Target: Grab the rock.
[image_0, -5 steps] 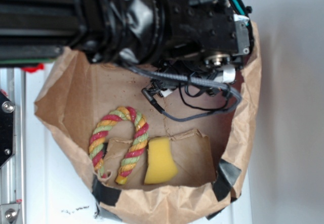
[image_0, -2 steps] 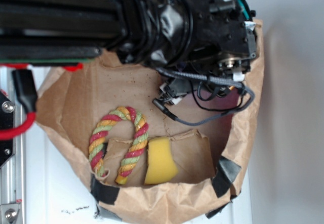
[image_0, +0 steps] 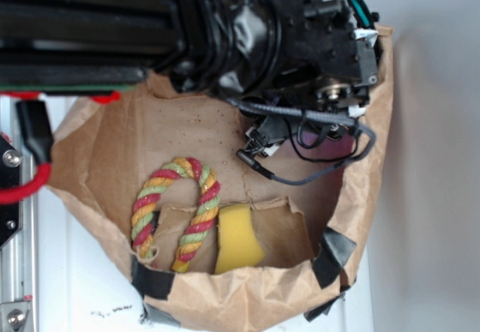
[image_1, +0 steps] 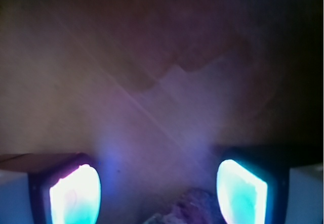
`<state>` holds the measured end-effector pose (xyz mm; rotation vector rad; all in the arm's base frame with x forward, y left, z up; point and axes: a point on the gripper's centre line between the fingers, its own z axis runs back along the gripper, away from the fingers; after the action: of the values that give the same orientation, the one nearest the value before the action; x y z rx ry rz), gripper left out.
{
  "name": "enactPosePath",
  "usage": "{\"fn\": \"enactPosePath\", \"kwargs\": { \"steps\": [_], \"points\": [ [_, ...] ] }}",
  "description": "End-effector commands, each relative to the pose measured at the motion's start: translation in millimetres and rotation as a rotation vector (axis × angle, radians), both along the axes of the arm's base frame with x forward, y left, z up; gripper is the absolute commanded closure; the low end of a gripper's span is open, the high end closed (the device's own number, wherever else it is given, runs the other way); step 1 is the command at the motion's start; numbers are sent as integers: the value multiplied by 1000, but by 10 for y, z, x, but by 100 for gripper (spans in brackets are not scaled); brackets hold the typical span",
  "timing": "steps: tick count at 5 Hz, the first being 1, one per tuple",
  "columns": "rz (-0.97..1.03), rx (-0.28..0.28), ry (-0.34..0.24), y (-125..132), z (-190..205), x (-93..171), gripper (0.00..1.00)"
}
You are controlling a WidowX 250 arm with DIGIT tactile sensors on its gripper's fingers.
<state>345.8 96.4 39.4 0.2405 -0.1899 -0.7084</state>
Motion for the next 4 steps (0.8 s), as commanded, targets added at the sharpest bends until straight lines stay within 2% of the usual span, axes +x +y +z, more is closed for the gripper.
{"fn": "enactPosePath", "kwargs": {
  "steps": [1, 2, 3, 4],
  "points": [
    [55, 105, -117, 170, 220, 143, 0],
    [77, 152, -171, 212, 239, 138, 0],
    [78, 161, -169, 223, 253, 135, 0],
    [97, 214, -159, 280, 248, 108, 0]
  ]
}}
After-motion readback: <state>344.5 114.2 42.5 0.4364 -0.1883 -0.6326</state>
